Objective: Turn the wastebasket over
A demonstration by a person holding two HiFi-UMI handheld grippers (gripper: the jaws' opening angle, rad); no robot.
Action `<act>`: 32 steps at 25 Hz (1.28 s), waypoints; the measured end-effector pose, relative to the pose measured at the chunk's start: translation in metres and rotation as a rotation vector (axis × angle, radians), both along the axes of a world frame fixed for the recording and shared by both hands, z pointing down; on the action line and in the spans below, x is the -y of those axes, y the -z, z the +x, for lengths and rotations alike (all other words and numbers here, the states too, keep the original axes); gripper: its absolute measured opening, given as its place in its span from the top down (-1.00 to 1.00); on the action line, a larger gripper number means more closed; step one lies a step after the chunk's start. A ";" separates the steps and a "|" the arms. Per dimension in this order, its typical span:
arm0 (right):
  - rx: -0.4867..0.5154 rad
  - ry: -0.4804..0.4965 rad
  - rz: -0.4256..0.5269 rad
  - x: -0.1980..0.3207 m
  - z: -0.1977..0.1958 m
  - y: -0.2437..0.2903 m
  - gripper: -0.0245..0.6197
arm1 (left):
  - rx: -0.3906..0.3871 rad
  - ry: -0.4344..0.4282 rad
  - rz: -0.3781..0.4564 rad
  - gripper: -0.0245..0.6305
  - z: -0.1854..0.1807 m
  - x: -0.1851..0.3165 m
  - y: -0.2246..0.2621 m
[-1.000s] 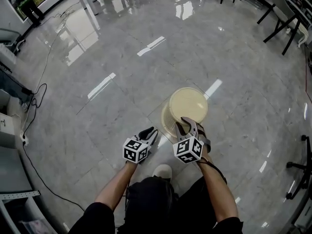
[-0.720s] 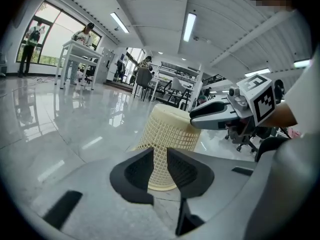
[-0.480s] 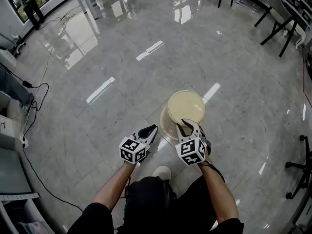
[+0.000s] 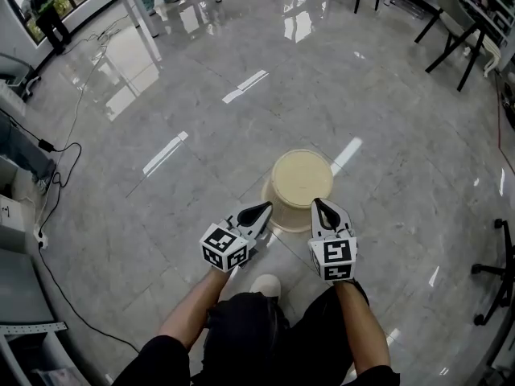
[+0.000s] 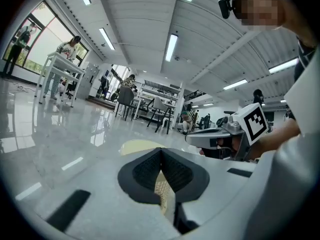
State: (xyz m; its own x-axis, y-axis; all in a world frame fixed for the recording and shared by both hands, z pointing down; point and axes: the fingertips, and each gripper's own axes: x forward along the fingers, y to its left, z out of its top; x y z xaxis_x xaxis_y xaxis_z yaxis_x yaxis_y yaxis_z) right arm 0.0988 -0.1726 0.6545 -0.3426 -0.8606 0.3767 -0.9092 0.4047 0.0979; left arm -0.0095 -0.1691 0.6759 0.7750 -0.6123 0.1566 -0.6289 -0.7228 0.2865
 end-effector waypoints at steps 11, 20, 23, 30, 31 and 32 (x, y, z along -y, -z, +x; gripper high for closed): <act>0.022 -0.012 -0.037 -0.002 0.017 -0.013 0.89 | 0.051 -0.033 0.009 0.91 0.019 0.003 -0.008; 0.046 -0.054 -0.062 0.016 0.037 0.040 0.89 | 0.078 -0.065 -0.015 0.91 0.026 0.026 0.049; 0.047 -0.065 -0.111 0.015 0.039 0.087 0.89 | 0.100 -0.075 -0.048 0.91 0.023 0.031 0.101; 0.046 -0.053 -0.167 -0.004 0.029 0.262 0.89 | 0.146 -0.092 -0.050 0.90 0.020 0.020 0.276; 0.052 -0.055 -0.166 -0.005 0.027 0.291 0.89 | 0.156 -0.098 -0.044 0.90 0.020 0.018 0.303; 0.060 -0.056 -0.163 -0.008 0.024 0.321 0.89 | 0.162 -0.102 -0.037 0.90 0.019 0.014 0.329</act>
State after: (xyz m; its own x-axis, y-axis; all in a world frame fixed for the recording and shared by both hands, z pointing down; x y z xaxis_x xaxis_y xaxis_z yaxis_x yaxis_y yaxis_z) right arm 0.1229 -0.1649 0.3339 -0.3216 -0.8082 0.4933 -0.9331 0.3591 -0.0200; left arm 0.0098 -0.1832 0.3466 0.7959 -0.5230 0.3050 -0.5926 -0.7764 0.2148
